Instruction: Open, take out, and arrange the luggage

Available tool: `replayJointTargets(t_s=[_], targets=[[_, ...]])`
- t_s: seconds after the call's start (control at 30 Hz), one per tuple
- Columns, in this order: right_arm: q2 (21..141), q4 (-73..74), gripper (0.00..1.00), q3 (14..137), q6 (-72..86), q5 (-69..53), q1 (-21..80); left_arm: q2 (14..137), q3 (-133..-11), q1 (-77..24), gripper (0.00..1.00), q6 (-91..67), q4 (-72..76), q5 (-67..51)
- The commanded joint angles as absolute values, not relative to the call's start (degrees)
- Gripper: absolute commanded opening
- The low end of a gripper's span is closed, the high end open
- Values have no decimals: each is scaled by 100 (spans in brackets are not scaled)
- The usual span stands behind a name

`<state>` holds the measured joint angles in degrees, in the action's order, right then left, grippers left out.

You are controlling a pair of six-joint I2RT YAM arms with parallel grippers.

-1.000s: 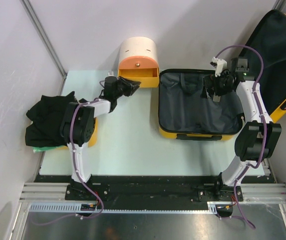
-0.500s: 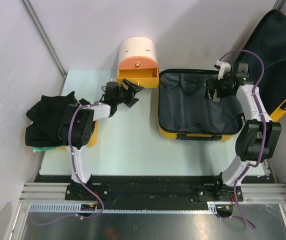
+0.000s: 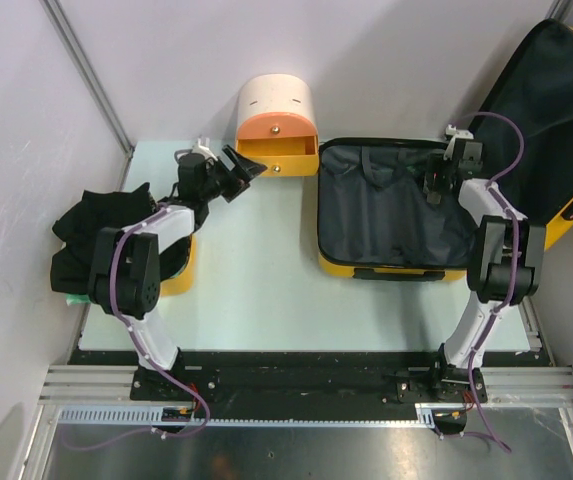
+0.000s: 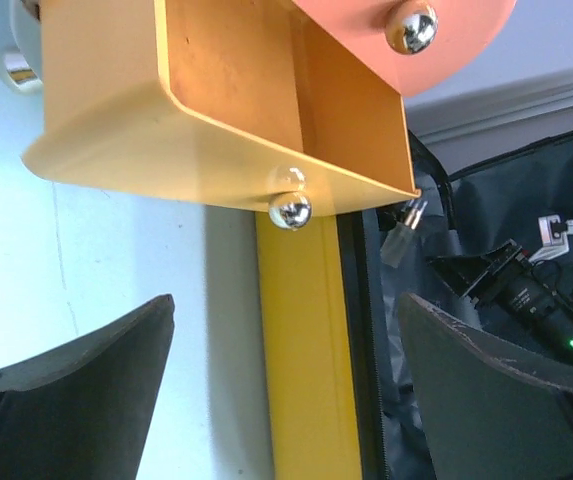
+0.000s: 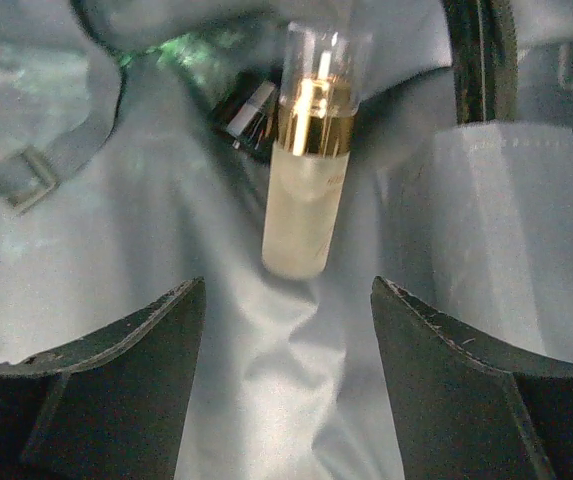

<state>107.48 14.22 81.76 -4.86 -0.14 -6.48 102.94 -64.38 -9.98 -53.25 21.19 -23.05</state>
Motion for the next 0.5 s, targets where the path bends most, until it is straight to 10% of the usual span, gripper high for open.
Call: replayJointTargets(t_s=[0.0,0.47], targets=[[11135,80,71,8183,-246,518,-615,9949,-6433,-862,96,-4509,1925,-2645],[12356,156,63,9068,-27,325,-527,9967,-7356,-404,100,-2964,1591,-3489]])
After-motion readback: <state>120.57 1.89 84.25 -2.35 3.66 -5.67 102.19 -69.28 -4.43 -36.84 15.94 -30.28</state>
